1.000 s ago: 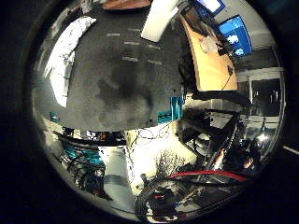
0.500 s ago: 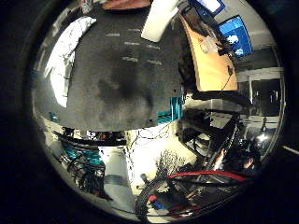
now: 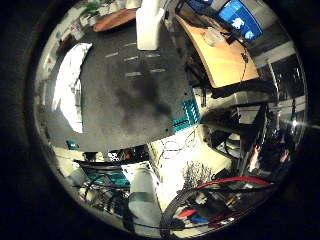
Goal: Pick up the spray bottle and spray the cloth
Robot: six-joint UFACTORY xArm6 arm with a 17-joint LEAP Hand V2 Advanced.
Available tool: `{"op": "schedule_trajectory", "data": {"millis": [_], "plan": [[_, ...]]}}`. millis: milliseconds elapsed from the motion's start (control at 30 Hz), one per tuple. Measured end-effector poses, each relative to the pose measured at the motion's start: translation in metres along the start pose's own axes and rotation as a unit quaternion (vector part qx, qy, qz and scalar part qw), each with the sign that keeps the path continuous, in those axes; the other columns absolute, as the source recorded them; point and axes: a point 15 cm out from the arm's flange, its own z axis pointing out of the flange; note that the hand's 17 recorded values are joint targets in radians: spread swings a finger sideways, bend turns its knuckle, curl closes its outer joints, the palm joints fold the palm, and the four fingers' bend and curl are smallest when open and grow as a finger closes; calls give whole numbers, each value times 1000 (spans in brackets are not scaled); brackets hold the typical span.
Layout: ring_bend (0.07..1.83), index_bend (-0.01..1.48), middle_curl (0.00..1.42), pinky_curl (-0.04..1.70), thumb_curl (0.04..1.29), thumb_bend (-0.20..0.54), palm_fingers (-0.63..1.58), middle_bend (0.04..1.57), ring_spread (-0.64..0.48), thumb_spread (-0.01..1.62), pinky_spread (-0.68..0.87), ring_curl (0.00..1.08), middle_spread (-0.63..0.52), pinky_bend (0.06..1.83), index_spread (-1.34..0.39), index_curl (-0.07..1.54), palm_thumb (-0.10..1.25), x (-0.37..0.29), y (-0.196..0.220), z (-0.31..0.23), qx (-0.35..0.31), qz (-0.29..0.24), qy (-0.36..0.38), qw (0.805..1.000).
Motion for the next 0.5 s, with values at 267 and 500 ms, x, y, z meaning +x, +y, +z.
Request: {"op": "schedule_trajectory", "data": {"millis": [267,500], "plan": [[369,134,372,327,265,-26,143,235,175,1165,375,264,87,388,-258,237,511,32,-12,-12,39,51,-24,998],[417,134,368,330,251,-22,97,253,177,1153,373,272,121,445,-221,224,446,63,-2,3,44,92,-46,994]]}}
